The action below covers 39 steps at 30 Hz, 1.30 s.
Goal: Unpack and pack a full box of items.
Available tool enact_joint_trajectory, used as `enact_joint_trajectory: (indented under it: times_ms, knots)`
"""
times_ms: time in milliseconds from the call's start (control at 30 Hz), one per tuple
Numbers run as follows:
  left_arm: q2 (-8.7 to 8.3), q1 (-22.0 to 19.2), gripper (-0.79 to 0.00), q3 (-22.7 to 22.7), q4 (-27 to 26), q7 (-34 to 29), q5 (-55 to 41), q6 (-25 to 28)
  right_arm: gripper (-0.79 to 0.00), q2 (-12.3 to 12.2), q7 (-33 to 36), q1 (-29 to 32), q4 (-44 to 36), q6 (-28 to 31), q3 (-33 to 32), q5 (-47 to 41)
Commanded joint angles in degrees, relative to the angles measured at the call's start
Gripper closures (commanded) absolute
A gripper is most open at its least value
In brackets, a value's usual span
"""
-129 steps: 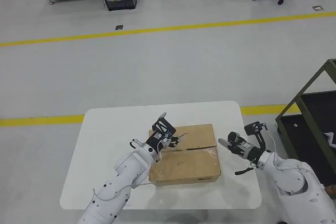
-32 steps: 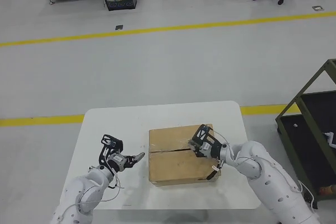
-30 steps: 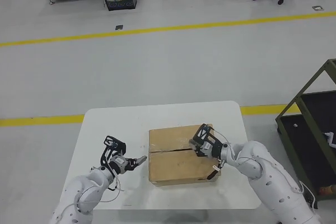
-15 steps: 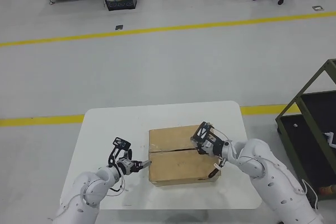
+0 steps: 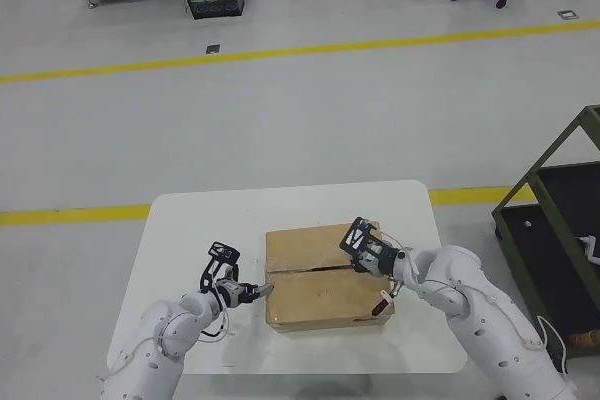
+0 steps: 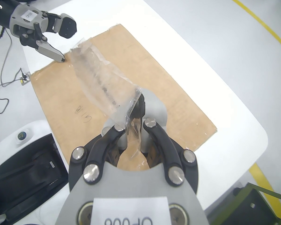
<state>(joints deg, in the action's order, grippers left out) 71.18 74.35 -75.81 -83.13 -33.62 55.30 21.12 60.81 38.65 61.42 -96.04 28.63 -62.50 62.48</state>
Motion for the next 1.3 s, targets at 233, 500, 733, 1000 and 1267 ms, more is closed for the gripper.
enact_joint_trajectory:
  times_ms: [233,500,733,1000,1267]
  knots:
    - [-0.21,-0.7,-0.785,0.8,1.1,0.5,0.6,-0.7,0.000,-0.3,0.8,1.3,-1.0,-0.1,-0.4,3.1]
    - [-0.50,-0.9,-0.785,0.9,1.2,0.8,1.1,-1.0,0.000,-0.5,1.0,2.2,-1.1,0.9,-1.1,3.7]
    - [-0.69,-0.9,-0.785,1.1,1.1,1.1,0.9,-1.3,0.000,-0.9,1.8,3.7,-4.5,1.3,-3.0,3.4]
    - [-0.89,-1.0,-0.785,1.4,1.1,1.1,0.7,-1.3,0.000,-1.1,1.6,4.6,-7.2,1.0,-4.0,2.3]
    - [-1.11,-0.9,-0.785,1.5,0.9,1.3,0.5,-1.7,0.000,-0.4,1.0,1.8,-6.9,-0.2,-1.9,-1.0]
